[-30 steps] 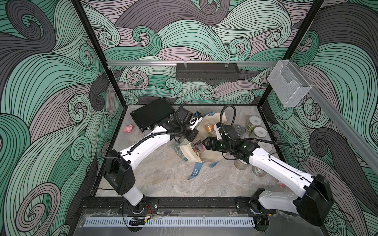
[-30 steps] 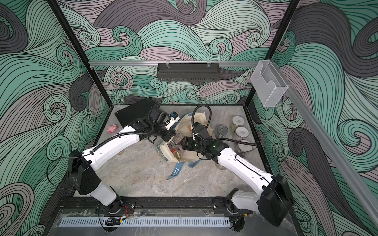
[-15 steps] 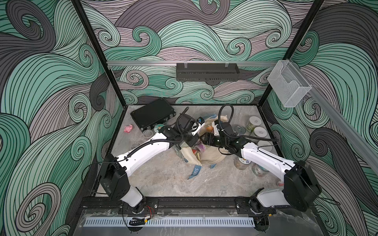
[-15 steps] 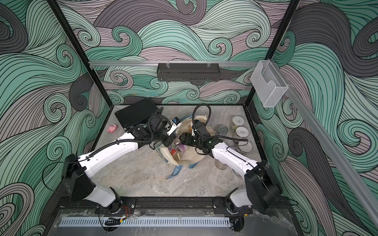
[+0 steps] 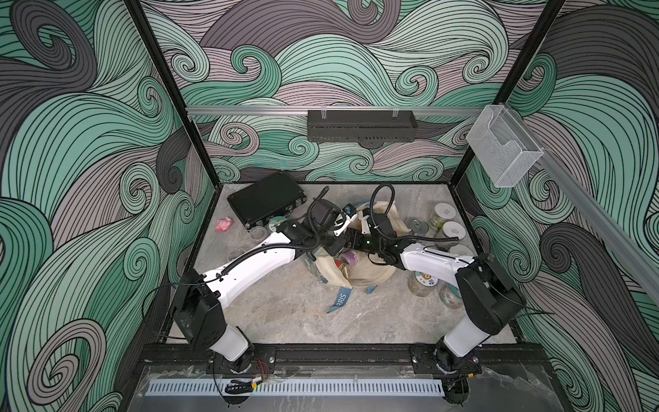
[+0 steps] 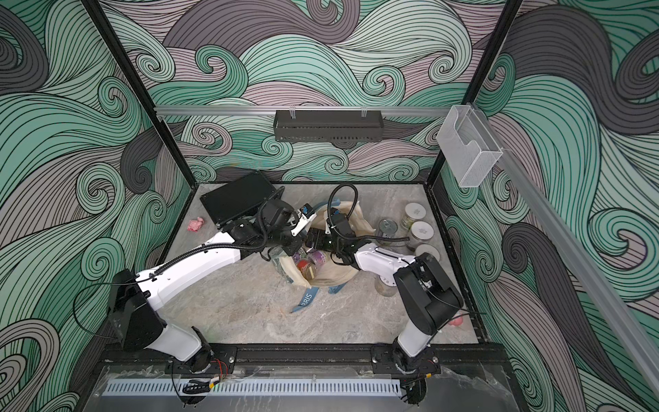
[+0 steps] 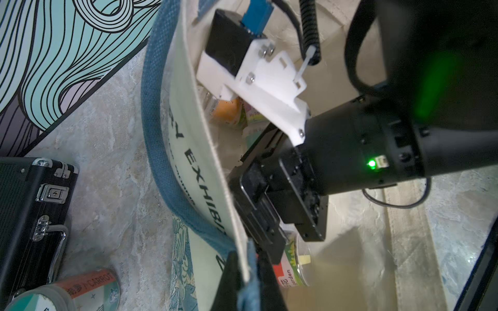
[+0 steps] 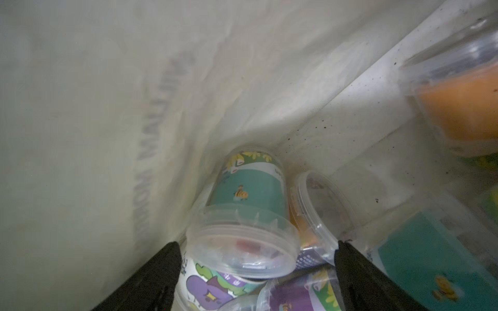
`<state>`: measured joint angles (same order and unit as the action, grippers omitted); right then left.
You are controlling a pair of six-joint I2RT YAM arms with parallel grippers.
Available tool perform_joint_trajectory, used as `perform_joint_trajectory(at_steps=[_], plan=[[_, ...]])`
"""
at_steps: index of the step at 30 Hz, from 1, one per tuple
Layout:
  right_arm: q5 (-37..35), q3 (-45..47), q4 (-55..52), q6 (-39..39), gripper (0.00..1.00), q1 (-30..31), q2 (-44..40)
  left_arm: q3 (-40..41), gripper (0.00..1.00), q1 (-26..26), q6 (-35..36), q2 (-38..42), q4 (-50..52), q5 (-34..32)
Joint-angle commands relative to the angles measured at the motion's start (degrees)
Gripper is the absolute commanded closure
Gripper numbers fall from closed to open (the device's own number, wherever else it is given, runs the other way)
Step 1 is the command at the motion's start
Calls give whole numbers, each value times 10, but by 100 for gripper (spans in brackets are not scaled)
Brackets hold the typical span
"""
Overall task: Take out the seed jars from the canvas bag
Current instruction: Pick up the seed jar from the canvas bag.
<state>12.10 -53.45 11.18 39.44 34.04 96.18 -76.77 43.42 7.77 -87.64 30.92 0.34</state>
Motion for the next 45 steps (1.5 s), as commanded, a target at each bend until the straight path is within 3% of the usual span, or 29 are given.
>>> perform_joint_trajectory(at_steps=[1,17,28,33,36,45], plan=[[11,-18,34,9,8,2,11,-21,100,3,1,-3,-1,-4],[-12,-52,14,41,9,23,63,-21,100,3,-3,1,-3,-7],[12,-75,1,61,25,23,72,-21,100,0,-13,4,-6,-27],[21,-68,7,82,16,30,88,-21,100,-1,-18,5,-7,-26],[25,-64,17,96,16,32,95,-21,100,-2,-21,5,-8,-25],[-8,-52,-6,102,31,30,59,-21,100,-4,-26,-3,-7,-63]])
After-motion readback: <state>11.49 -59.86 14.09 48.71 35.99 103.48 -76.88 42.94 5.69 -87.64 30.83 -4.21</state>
